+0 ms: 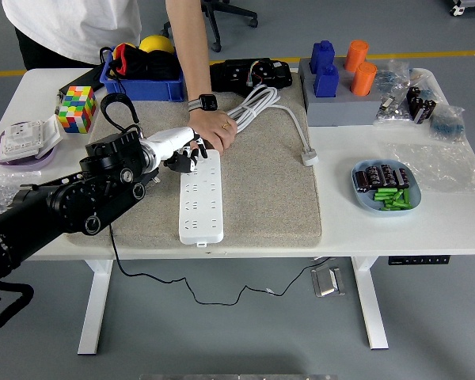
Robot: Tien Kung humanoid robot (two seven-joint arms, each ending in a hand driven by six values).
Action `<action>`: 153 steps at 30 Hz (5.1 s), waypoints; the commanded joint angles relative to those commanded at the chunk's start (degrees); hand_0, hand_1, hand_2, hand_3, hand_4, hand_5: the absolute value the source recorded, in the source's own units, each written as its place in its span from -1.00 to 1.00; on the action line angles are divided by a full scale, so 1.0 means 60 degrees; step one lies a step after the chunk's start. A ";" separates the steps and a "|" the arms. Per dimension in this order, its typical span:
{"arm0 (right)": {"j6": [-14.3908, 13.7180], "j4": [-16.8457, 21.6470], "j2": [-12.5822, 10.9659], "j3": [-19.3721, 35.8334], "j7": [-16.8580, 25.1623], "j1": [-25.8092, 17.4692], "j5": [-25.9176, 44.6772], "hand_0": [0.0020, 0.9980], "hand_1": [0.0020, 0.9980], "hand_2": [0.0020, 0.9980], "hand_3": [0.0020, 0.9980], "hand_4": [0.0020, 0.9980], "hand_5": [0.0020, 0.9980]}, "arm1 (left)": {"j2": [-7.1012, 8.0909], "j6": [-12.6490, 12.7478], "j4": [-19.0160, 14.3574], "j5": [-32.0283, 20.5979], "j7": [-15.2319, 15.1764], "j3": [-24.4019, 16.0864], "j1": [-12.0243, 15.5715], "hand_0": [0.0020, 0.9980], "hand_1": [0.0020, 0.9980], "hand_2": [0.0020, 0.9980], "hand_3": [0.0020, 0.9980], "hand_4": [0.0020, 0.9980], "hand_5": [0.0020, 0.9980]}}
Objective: Pull the plug out,throw it away,press the button
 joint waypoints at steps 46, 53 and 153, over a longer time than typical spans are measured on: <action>-0.0009 0.0013 0.0021 0.0074 0.0002 -0.0048 -0.0012 0.54 0.46 0.45 0.43 0.77 0.32 | 0.0206 -0.0503 -0.0537 -0.0039 0.0659 0.0036 0.0216 -0.89 -0.92 -0.72 0.46 -0.91 -1.00; -0.0009 0.0012 0.0016 0.0070 0.0001 -0.0056 -0.0015 0.54 0.46 0.45 0.43 0.77 0.32 | 0.0197 -0.0480 -0.0377 -0.0100 0.0636 0.0040 0.0218 -0.89 -0.93 -0.71 0.46 -0.95 -1.00; -0.0012 0.0007 0.0043 -0.0089 0.0011 0.0166 -0.0091 0.54 0.46 0.45 0.43 0.77 0.32 | 0.1201 0.1503 -0.5503 0.2902 -0.1745 -0.9226 0.6104 0.78 0.76 0.70 0.75 0.48 -0.91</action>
